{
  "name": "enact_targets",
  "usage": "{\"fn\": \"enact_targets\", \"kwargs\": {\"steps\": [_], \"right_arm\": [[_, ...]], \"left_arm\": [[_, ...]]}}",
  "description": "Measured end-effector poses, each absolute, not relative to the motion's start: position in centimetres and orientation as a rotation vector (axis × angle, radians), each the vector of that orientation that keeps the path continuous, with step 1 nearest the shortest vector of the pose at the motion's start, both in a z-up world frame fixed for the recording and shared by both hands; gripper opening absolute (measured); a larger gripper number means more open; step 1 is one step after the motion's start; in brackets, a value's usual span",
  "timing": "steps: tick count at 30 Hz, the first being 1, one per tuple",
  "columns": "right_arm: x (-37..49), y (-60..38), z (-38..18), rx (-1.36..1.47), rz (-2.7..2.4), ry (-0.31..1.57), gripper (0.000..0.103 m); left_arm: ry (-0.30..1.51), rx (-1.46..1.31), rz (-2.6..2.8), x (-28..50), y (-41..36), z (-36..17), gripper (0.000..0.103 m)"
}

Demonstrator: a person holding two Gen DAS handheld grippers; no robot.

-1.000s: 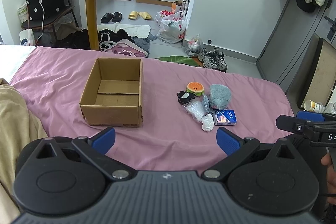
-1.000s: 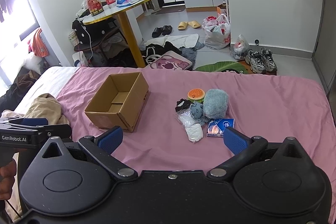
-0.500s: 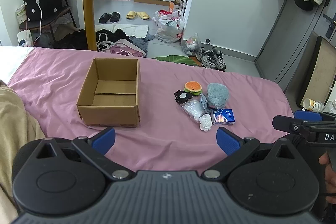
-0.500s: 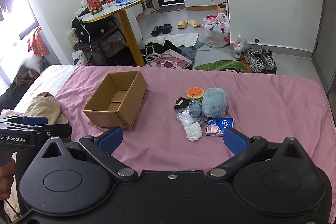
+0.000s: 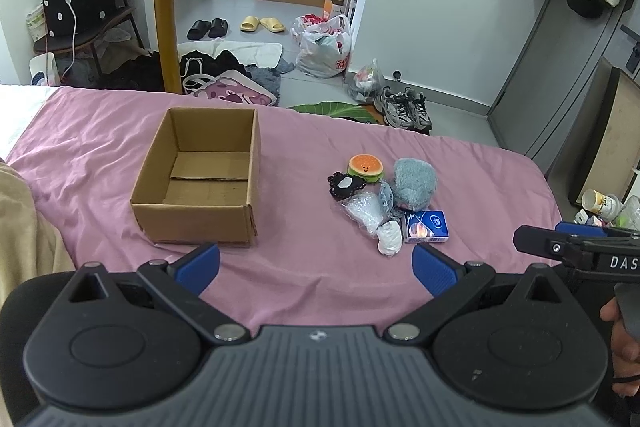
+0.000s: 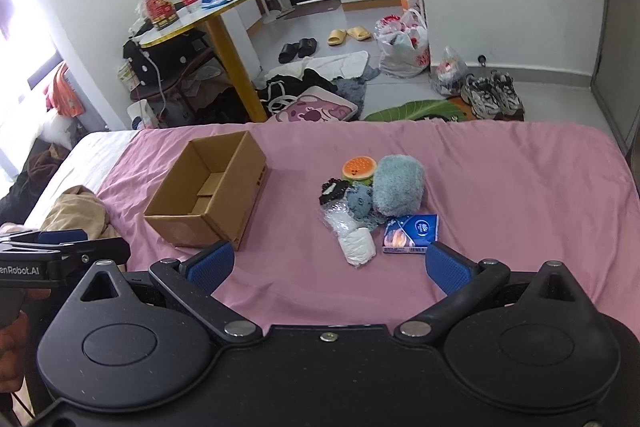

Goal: Organize soft objects
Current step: 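Move left gripper toward white wrapped ball while right gripper approaches blue tissue pack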

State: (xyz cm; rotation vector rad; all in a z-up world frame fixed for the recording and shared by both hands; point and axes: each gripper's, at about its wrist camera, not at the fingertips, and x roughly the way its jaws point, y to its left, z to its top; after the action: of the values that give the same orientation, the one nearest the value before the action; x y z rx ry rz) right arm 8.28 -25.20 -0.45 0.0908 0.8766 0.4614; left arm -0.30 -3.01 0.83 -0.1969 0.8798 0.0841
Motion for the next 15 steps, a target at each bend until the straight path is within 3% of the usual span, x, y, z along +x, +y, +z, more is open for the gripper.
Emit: {"fn": "enact_targets", "kwargs": {"steps": [15], "right_arm": [[12.7,-26.9,-3.8,0.175,0.432,0.951,0.103]], "left_arm": [[0.907,-0.222,0.088,4.0,-4.1,-2.0,0.1]]}}
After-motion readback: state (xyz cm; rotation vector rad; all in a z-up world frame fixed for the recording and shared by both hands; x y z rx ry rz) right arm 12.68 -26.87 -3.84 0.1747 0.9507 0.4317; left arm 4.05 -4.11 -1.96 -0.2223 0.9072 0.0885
